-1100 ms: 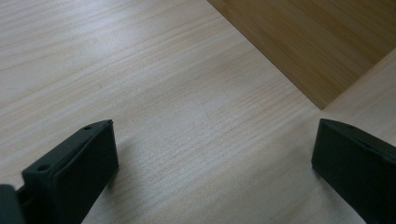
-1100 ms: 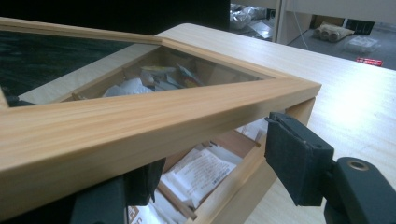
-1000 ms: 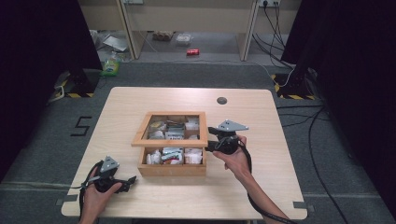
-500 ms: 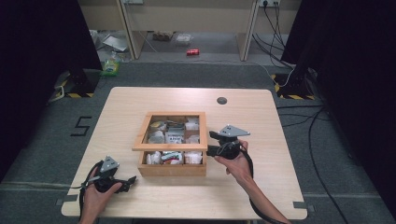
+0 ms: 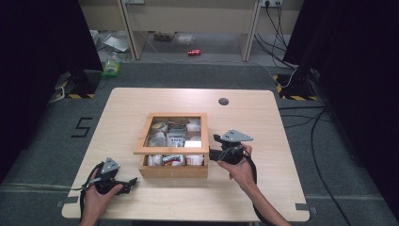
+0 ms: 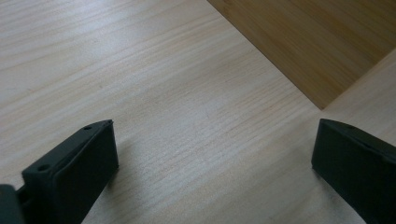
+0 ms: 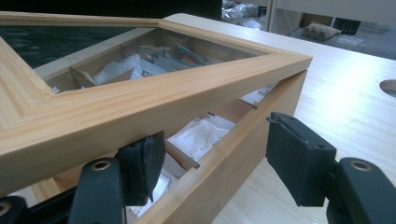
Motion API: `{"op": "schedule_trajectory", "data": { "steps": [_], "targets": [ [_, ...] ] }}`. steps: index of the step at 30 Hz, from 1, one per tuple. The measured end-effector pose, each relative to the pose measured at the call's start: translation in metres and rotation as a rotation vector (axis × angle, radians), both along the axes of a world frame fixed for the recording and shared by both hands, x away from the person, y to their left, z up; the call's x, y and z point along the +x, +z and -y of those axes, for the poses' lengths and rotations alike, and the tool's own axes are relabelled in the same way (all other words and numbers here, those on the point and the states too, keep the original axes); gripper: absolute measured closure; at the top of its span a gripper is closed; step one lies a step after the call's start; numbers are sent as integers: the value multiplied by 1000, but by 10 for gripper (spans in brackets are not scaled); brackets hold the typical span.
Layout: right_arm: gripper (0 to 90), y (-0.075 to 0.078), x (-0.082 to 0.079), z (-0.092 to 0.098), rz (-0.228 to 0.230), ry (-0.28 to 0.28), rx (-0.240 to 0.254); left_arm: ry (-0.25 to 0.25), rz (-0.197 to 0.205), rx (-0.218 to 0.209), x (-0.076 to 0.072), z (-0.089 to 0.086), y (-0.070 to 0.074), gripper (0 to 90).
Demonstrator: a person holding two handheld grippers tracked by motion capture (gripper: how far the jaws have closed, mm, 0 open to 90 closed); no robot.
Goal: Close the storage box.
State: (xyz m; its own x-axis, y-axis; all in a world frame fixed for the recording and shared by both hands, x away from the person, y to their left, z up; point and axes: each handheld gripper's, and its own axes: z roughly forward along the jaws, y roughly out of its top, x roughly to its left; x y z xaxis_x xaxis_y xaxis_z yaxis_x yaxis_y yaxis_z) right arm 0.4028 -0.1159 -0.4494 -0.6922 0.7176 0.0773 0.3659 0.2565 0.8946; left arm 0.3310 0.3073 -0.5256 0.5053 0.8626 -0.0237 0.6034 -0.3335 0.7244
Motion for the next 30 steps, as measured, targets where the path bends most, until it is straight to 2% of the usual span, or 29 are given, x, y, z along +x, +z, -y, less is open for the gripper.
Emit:
{"op": "schedule_trajectory", "data": {
  "steps": [3,17,19,20,22,24,30],
  "targets": [
    [376,-1,-3,1,12,-2,-18,1,0,-1,0,0,0,0],
    [389,-19,-4,12,-55,-29,-42,1,0,-1,0,0,0,0],
    [396,-24,-2,15,-58,-34,-65,1,0,-2,0,0,0,0],
    [390,-26,-2,17,-59,-40,-45,0,0,-1,0,0,0,0],
    [382,-24,1,21,-99,-39,48,1,0,-2,0,0,0,0],
    [373,-19,2,22,-76,-39,28,1,0,-2,0,0,0,0],
    [369,-19,3,26,-104,-60,22,1,1,-1,0,0,0,0]
  ]
}}
